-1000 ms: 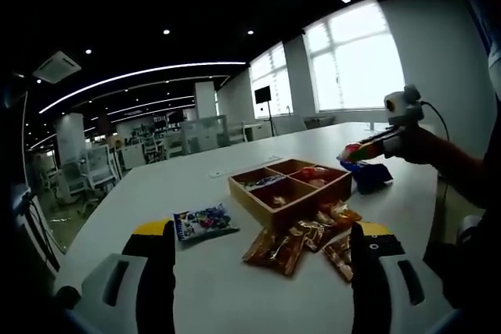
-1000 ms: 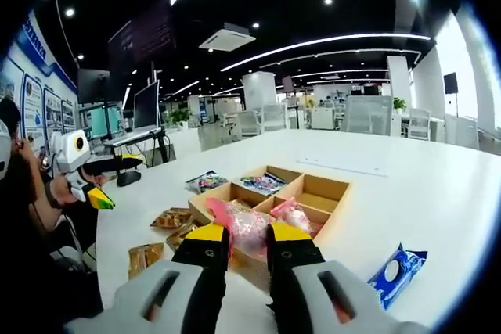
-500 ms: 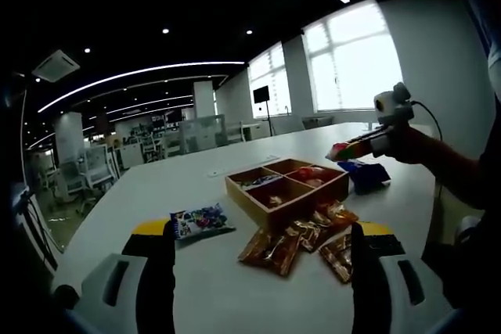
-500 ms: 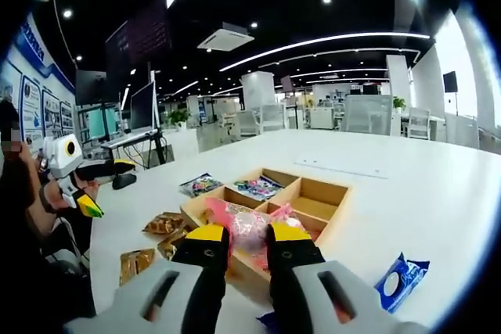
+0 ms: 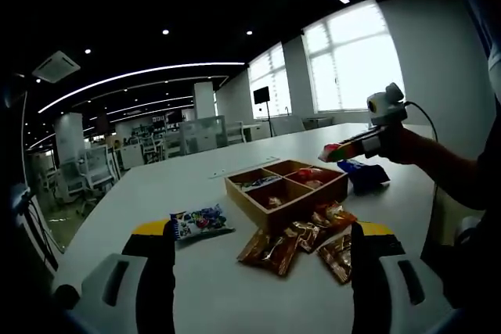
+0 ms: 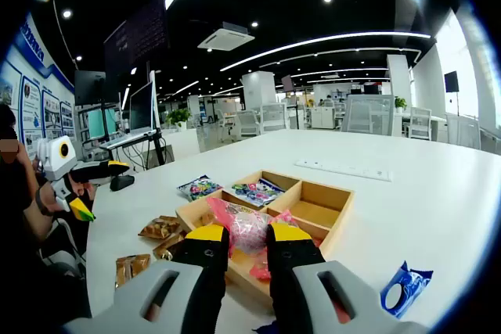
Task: Pick up the scattered marshmallows, QQ candies, Oreo cookies, and mixed nuts on the table and sort them into separate containers
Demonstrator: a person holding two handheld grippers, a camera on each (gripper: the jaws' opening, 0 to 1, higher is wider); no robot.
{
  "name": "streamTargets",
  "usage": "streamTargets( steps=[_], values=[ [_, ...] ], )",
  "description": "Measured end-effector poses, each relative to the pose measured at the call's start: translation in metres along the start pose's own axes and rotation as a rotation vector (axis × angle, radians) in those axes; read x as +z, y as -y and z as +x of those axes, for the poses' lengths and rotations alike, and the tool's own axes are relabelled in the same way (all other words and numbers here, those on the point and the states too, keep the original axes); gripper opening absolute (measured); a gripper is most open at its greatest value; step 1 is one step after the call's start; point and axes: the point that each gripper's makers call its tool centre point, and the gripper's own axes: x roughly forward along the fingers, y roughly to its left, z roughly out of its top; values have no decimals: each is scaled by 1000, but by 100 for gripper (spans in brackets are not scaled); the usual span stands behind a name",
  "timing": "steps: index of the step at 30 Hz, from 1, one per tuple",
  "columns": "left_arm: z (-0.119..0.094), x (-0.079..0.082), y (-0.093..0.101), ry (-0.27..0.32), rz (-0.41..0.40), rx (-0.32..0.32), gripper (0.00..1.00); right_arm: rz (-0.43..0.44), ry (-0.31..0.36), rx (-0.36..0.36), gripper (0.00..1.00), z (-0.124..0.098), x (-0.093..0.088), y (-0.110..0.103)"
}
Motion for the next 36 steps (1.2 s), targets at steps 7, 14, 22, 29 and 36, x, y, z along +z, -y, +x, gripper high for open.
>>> streamTargets(
  steps=[7, 14, 22, 29, 36],
  values=[
    [0, 0, 1, 2, 0, -2, 97, -19, -28, -13, 16, 7, -5, 4],
    [-1, 0, 1, 4, -1, -1, 97, -26, -41, -24, 16, 11, -10, 7],
    [1, -2, 2, 0, -3, -4, 97, -26, -49, -18, 16, 18, -15, 7],
    [1, -4, 2, -2, -8, -7, 97, -115, -89, -45, 16, 25, -25, 8],
    [0, -7, 0, -5, -12, -4, 97, -125, -101, -46, 18, 27, -28, 9]
  ],
)
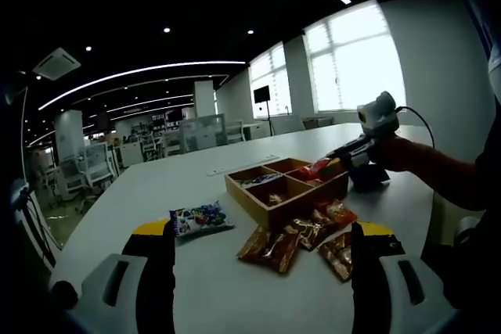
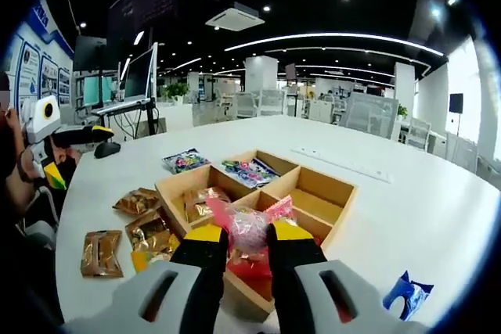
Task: Pick up the scattered marshmallows, QQ candies, Oreo cookies, and mixed nuts on the table and sort them into separate containers
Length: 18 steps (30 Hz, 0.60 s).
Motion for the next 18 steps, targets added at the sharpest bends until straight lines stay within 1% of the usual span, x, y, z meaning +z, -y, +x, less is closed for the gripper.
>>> streamTargets(
  steps=[9, 13, 18],
  values=[
    [2, 2, 2, 4, 2, -8, 97, -1, 6, -22, 18, -3, 2, 5],
    [3, 2, 3, 3, 2, -12, 97, -16, -4, -39, 18, -3, 0, 8],
    [2, 0, 2, 4, -7, -8, 97, -18, -4, -39, 18, -1, -1, 8]
  ],
)
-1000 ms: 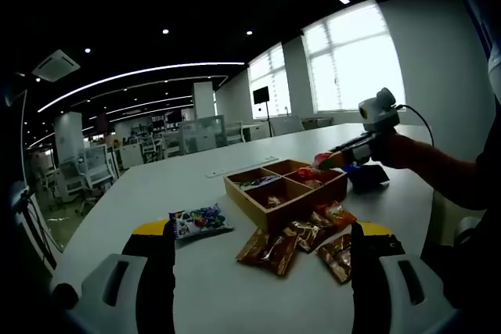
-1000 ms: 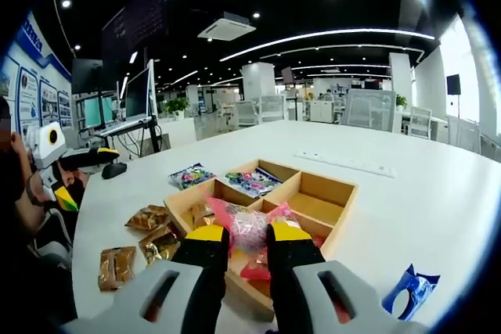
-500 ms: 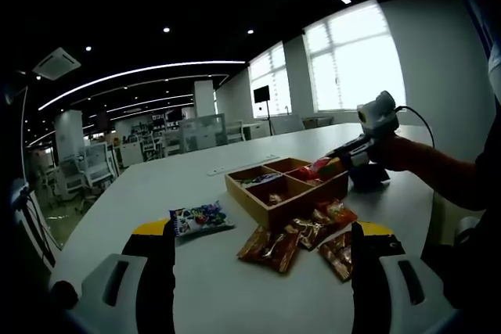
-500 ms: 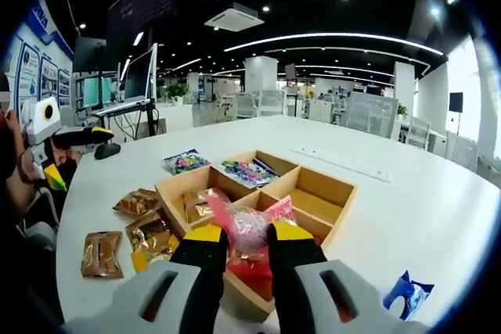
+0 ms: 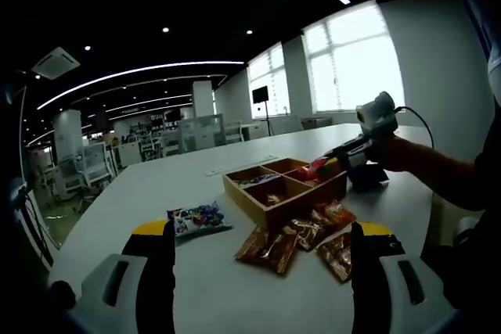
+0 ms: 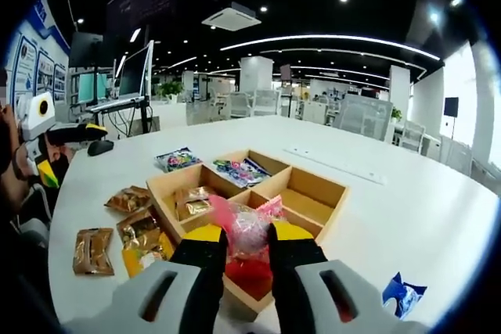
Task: Pick up the scattered marshmallows, QQ candies, Oreo cookies, and mixed nuts on the table and sort them into separate containers
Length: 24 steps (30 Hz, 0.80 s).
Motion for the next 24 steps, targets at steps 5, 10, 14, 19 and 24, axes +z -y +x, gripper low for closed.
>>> streamTargets(
  steps=[5, 10, 14, 19, 24],
  values=[
    [-1, 0, -1, 3, -6, 3, 97, -11, -14, 1, 19, 1, -3, -1],
    [0, -1, -1, -2, -3, 3, 97, -2, -16, -2, 21, 1, -5, 0],
    [0, 0, 0, -2, -2, 2, 97, -3, -19, -5, 22, 1, -6, 1],
    [0, 0, 0, -3, -1, 3, 97, -6, -22, -6, 24, 1, -5, 2],
    [0, 0, -1, -4, 3, 5, 97, -1, -22, -2, 26, 0, -4, 0]
  ],
)
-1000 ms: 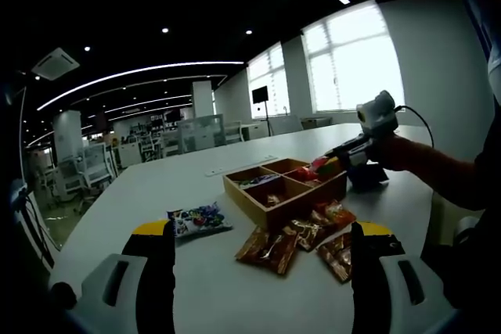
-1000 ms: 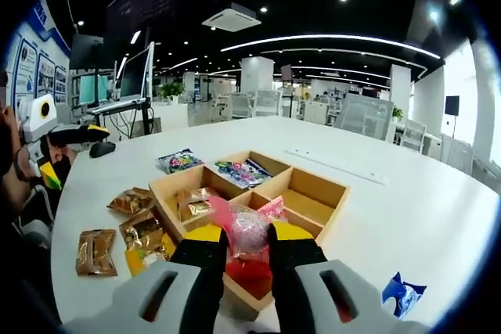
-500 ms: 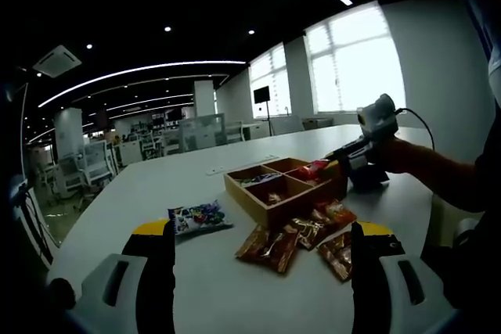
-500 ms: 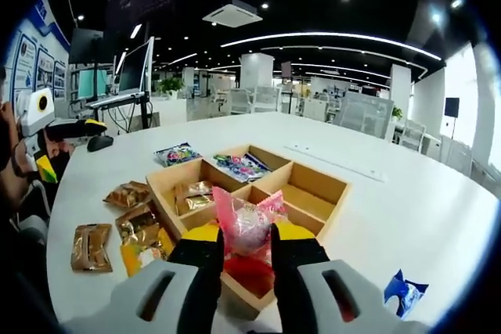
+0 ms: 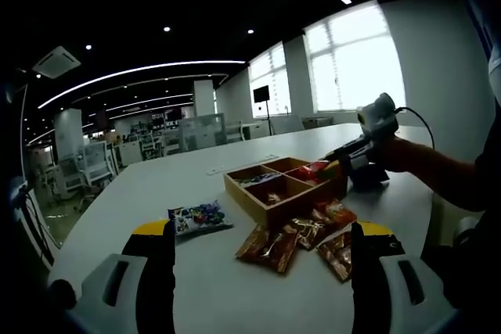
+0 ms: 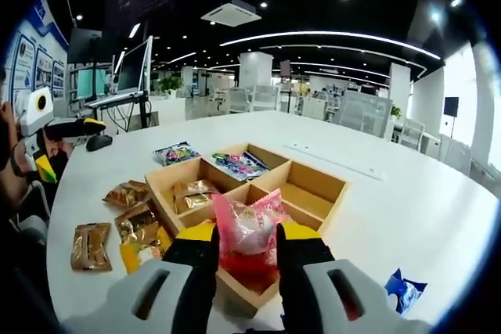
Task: Pick up the scattered marshmallows, QQ candies, Oreo cookies, and mixed nuts on the table and sort them into separate containers
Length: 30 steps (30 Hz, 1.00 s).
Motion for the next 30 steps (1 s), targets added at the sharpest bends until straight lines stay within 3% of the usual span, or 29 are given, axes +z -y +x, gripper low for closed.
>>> streamTargets(
  steps=[20, 27, 30],
  values=[
    [-2, 5, 2, 7, 14, -2, 97, 23, 2, -7, 43, -8, 1, -2],
    [-3, 2, 2, 6, 9, -1, 97, 129, 133, 3, 44, -17, 25, -1],
    [-4, 2, 1, 8, 6, 1, 97, 142, 137, -7, 33, -18, 26, 5]
  ],
)
